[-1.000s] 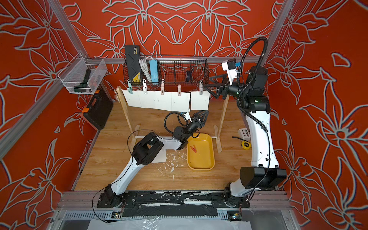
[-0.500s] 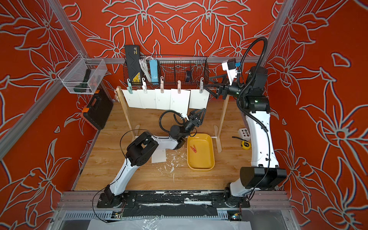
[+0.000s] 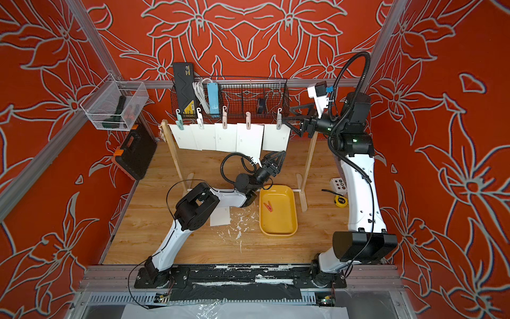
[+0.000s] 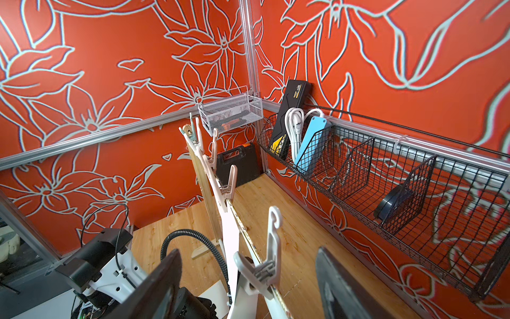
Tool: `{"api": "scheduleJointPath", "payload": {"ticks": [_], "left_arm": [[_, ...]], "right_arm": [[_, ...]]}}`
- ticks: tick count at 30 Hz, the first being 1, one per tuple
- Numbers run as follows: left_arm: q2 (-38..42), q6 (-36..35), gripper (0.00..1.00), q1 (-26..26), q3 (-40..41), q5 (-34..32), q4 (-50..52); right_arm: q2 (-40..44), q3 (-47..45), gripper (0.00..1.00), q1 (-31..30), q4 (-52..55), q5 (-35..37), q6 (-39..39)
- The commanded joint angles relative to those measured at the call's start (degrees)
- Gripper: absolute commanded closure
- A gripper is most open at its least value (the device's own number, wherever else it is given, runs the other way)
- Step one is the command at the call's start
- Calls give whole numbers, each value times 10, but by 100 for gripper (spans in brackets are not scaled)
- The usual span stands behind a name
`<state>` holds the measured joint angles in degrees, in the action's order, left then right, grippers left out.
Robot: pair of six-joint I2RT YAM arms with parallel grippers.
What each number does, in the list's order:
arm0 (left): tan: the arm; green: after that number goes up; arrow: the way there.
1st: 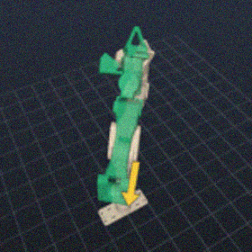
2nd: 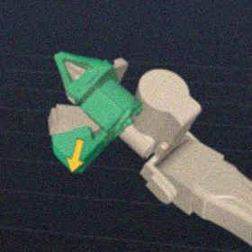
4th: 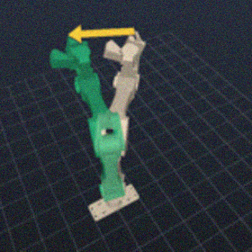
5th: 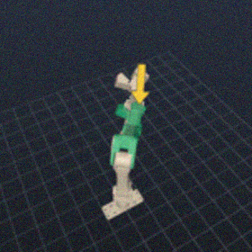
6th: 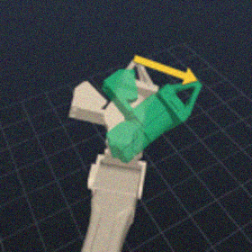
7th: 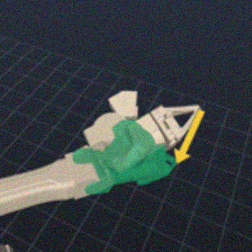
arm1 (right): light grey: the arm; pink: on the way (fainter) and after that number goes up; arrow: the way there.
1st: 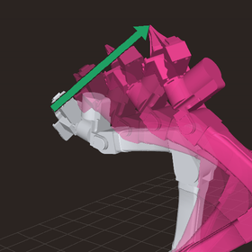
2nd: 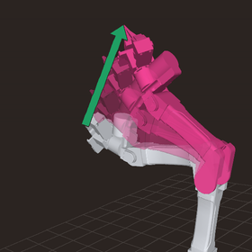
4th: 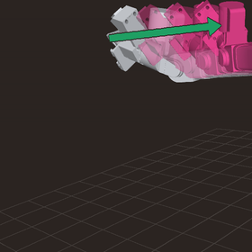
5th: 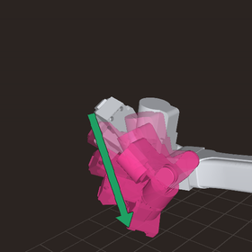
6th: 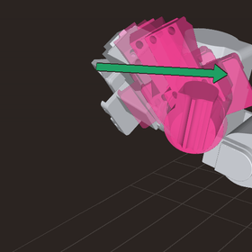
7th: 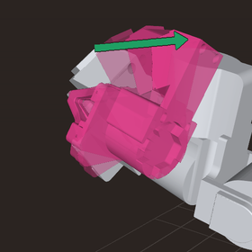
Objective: Remove the postcards from the strings
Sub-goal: Pinch the postcard on the clothesline.
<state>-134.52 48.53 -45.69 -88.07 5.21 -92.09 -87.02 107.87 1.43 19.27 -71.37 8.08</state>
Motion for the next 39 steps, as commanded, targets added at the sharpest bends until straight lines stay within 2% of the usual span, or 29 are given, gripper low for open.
{"api": "scheduleJointPath", "payload": {"ticks": [1,6,10,17,19,21,24,32,39], "left_arm": [[15,-5,30,3,-22,0,-132],[2,1,30,4,-41,0,-132],[2,-12,31,-2,-63,41,-133],[-14,26,55,-3,-63,21,-132],[-19,32,68,-4,-64,19,-132],[-21,35,72,-4,-64,17,-133],[-23,38,86,-4,-66,15,-133],[-31,56,100,-3,-72,16,-132],[-28,60,100,-3,-77,25,-132]], "right_arm": [[8,0,24,-2,-9,-2,-1],[8,0,24,-3,-4,-2,-5],[9,-6,24,-3,-3,1,-9],[12,-2,25,-3,0,5,-13],[12,-3,24,-3,2,7,-13],[12,-6,24,-3,1,8,-13],[12,-6,24,-2,4,11,-16],[17,1,23,-2,4,3,-15],[1,23,18,-3,14,-11,-9]]}}
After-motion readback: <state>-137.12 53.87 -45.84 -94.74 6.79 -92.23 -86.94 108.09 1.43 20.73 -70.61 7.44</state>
